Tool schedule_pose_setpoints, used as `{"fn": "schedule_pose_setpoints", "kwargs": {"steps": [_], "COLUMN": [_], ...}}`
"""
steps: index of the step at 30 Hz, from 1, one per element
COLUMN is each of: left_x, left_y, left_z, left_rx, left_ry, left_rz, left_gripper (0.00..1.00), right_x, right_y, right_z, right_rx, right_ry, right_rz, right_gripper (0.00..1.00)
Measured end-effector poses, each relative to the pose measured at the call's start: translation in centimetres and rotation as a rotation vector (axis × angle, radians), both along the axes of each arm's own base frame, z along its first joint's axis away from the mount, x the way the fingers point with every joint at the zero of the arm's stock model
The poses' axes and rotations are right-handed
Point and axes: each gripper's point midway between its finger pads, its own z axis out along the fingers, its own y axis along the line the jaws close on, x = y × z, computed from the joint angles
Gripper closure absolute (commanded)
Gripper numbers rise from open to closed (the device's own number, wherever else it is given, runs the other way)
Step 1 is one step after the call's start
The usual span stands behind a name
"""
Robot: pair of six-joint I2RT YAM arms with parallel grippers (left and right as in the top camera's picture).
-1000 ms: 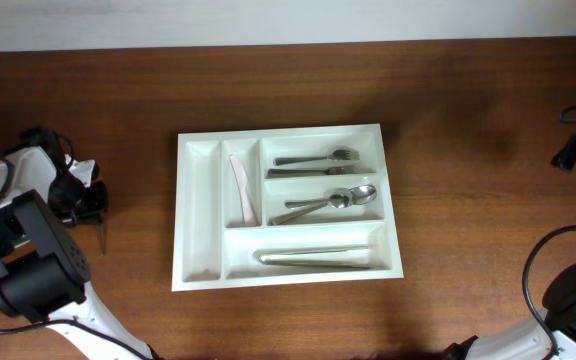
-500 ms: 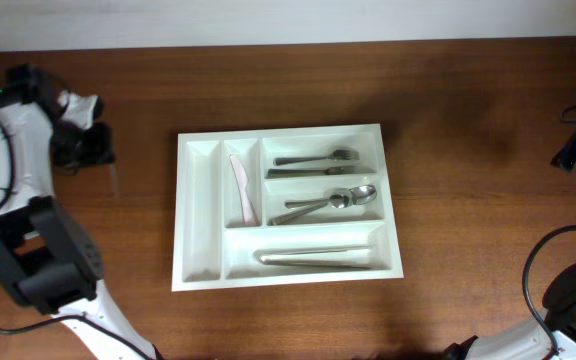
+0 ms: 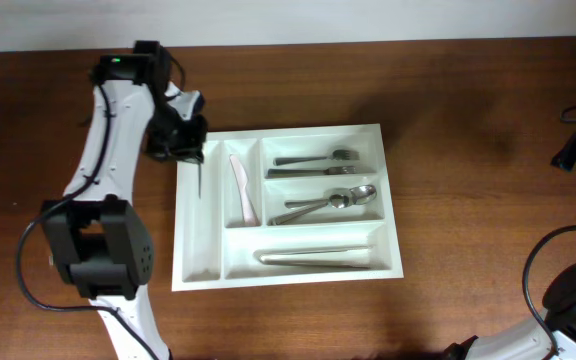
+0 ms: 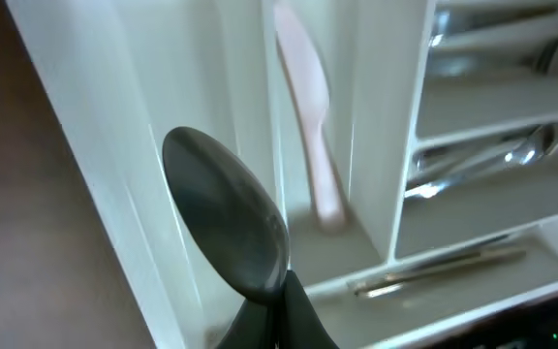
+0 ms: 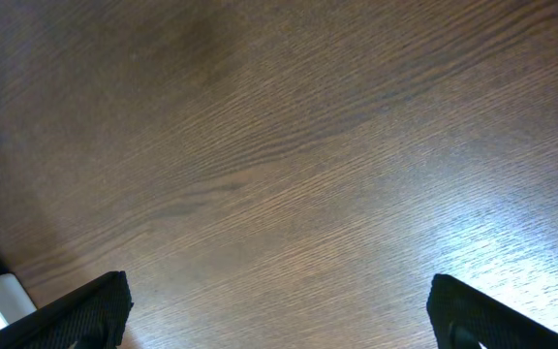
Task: Pack container
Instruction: 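Lift the spoon and lower it into the tray's left compartment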
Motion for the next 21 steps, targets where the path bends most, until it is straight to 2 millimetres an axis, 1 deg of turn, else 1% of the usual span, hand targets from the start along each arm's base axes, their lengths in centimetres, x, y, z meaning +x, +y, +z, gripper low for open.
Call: {"fn": "schedule_pose_setpoints", "kwargs": {"steps": [2,4,9,14,16,17,21], "left_x": [-0.9,-1.8,-2.5,-3.3,-3.7,-3.9,-3.9], "left_y": [-0.2,0.3,1.9,2.6,2.7,2.7,2.8], "left_z": [-0.1,-0.2,-0.4,-1.4,-1.9,-2.0,-2.2], "left_rx": [0.030,0.090,0.187,0.229,0.237,0.238,0.243], "left_ry": [0.039,0.079,0.112,0.149,0.167,0.173,0.173], "left_rz": [0.011,0.029,0.071,0.081,0.083,0.084,0.089], "left_gripper": [0.98,0.98,0.98,0.98,0.93,0.89,0.82], "right_x": [0.0,0.0,0.0,0.0,0.0,0.0,0.0], "right_y": [0.0,0.0,0.0,0.0,0.0,0.0,0.0], "right_z": [0.0,0.0,0.0,0.0,0.0,0.0,0.0], "right_rx": [0.000,0.000,0.000,0.000,0.000,0.000,0.000], "right_ry": [0.000,0.000,0.000,0.000,0.000,0.000,0.000], "right_rz": [0.000,0.000,-0.001,0.000,0.000,0.000,0.000], "right_gripper": [0.01,0.01,0.01,0.01,0.01,0.01,0.01]}}
